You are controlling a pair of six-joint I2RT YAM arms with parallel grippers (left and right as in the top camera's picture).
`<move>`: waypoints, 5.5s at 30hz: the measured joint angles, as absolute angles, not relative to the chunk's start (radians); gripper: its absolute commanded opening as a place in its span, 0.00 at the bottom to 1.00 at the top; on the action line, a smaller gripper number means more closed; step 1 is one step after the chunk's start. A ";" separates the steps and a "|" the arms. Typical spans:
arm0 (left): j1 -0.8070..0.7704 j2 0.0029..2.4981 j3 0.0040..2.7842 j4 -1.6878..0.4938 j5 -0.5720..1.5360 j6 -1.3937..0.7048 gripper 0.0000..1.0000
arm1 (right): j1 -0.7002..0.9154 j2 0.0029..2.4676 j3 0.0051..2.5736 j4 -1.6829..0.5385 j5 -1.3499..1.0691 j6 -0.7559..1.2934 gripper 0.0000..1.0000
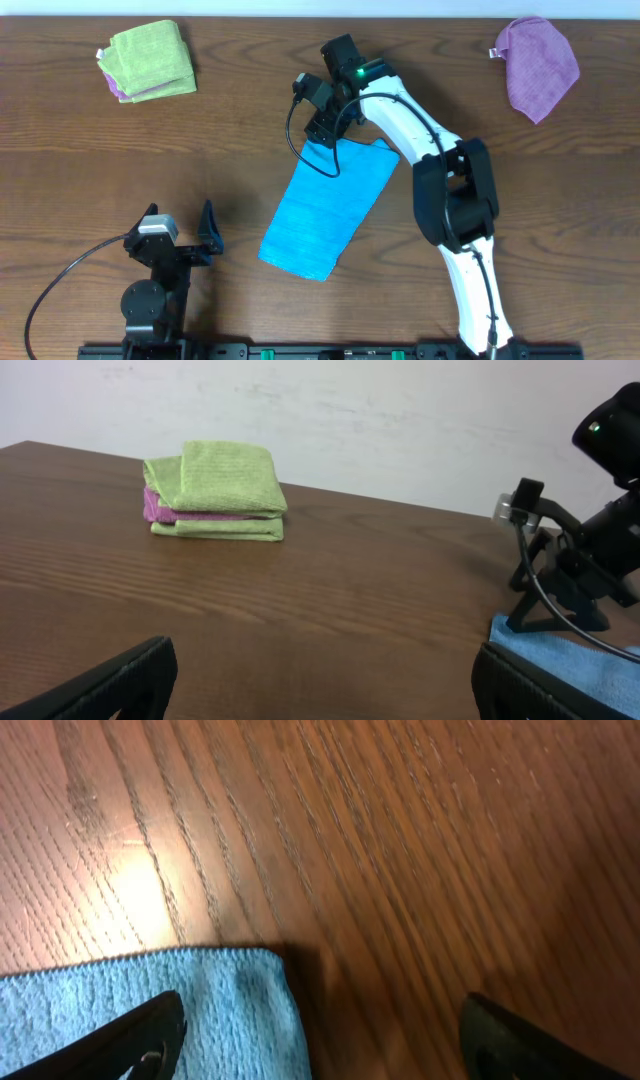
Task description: Fold the cloth
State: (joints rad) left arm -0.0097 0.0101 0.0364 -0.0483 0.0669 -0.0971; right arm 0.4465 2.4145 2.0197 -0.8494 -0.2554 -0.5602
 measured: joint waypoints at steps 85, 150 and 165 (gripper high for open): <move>-0.010 0.010 0.036 -0.048 0.067 -0.097 0.96 | 0.376 2.305 2.709 -1.284 -0.079 -0.180 0.01; -0.010 0.010 0.036 -0.048 0.067 -0.097 0.95 | 0.544 2.159 2.148 -1.075 -0.391 -0.215 0.01; -0.010 0.010 0.036 -0.048 0.067 -0.097 0.95 | 0.324 2.286 2.273 -0.946 0.060 -0.005 0.01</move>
